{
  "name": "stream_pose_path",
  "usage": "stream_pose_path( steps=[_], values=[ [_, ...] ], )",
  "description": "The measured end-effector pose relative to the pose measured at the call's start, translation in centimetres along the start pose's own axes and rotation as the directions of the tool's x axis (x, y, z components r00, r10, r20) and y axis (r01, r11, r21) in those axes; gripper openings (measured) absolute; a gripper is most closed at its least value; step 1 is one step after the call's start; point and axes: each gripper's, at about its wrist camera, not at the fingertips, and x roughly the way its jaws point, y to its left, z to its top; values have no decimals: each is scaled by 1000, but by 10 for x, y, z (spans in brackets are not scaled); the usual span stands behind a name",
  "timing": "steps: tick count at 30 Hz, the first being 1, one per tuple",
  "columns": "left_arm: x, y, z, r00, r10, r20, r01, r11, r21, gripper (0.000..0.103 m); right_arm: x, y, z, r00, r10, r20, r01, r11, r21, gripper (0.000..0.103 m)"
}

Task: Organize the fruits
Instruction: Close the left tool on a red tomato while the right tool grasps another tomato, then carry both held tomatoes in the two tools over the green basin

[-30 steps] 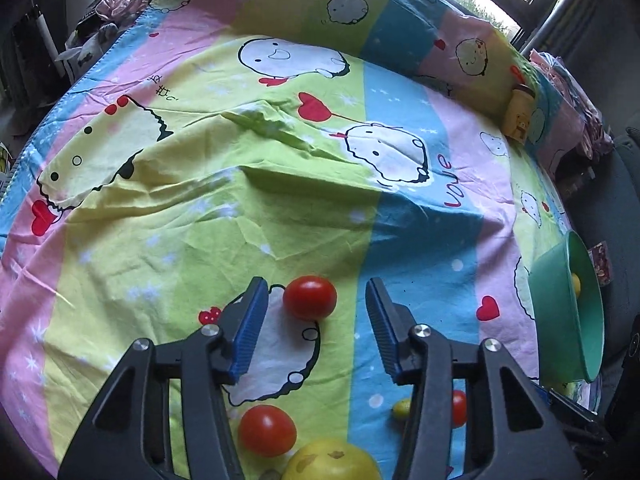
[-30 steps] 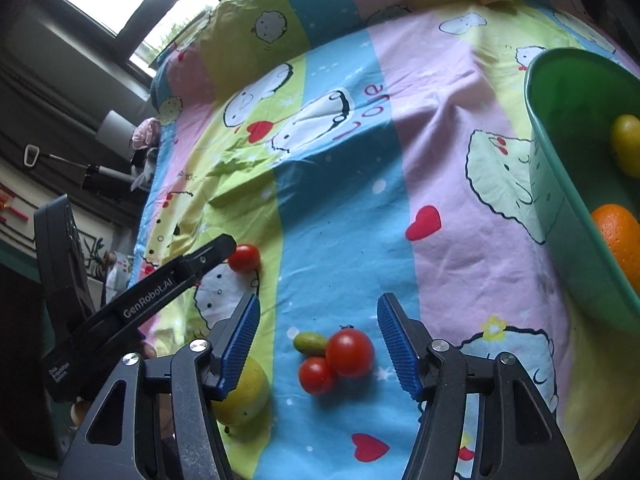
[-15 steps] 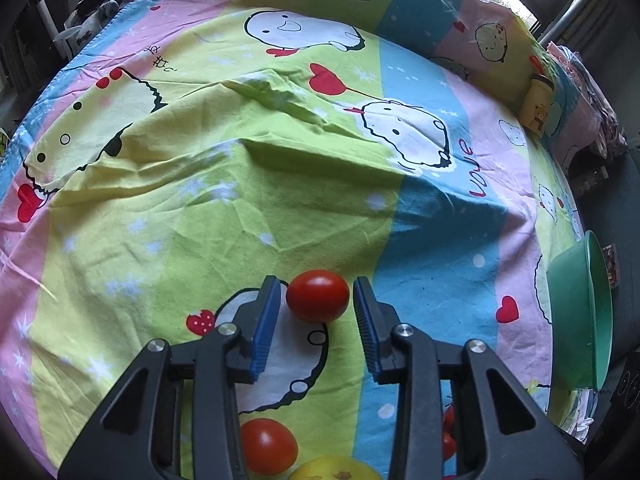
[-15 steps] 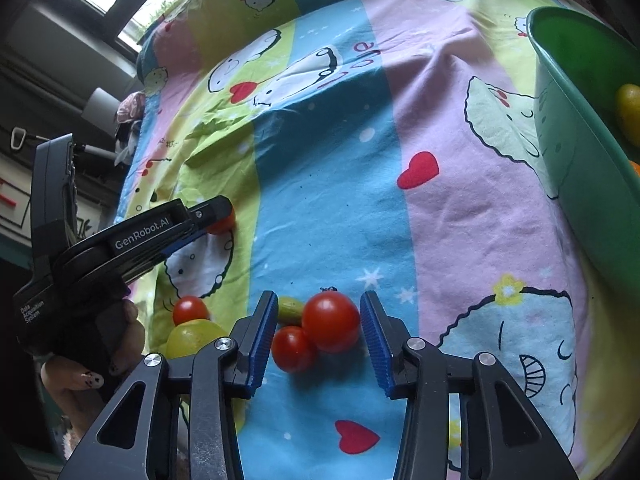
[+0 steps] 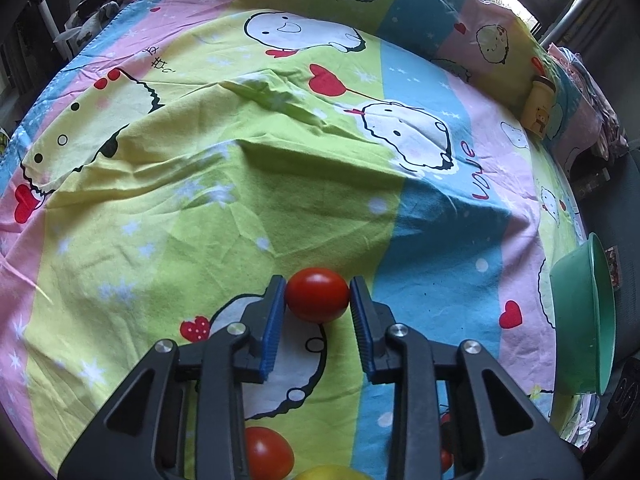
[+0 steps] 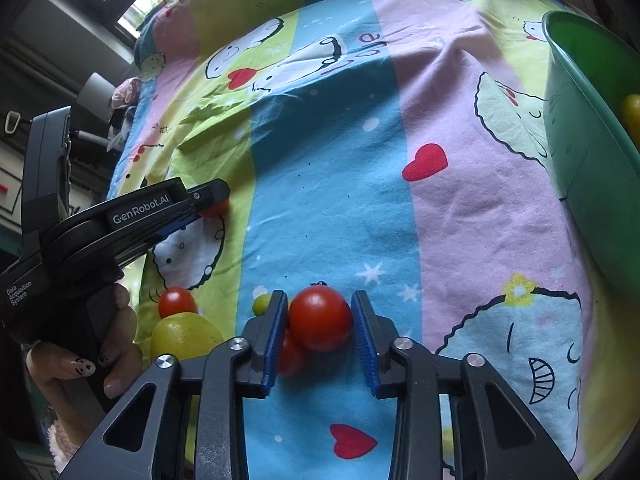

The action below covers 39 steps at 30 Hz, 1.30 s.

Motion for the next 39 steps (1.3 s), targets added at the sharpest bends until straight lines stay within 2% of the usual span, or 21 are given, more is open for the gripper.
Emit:
stream_pose_path(
  steps=[5,10,20,26,30,33,36,39],
  values=[
    [-3,-6,-4,1000,2,7,-2,1000,18,32,0,0,0,1000,0,15,0,1000,5,33],
    [-15,-13,-8,999,-30,33,29,999,34,32,-5,-4,2,999,14,44,-15,999,33,33],
    [-33,-28,-18,995,-53,83,47,997,69,32,-16,-13,10,995,20,97,-28,996,84,33],
    [-39,-30,-17,993,-57,104,50,996,68,32,-38,-5,39,990,50,133,-62,995,83,33],
    [-46,-29,-18,990,-70,122,63,996,64,32,-52,7,66,985,41,168,-51,997,57,33],
    [-47,-29,-18,989,-85,121,77,995,67,32,-52,7,67,976,86,202,-96,995,35,33],
    [-48,-29,-18,988,-103,117,96,994,59,32,-40,-6,60,975,135,175,-153,984,89,33],
    [-48,-32,-21,988,-107,113,100,993,65,32,-35,-11,55,982,101,157,-117,988,98,33]
  ],
)
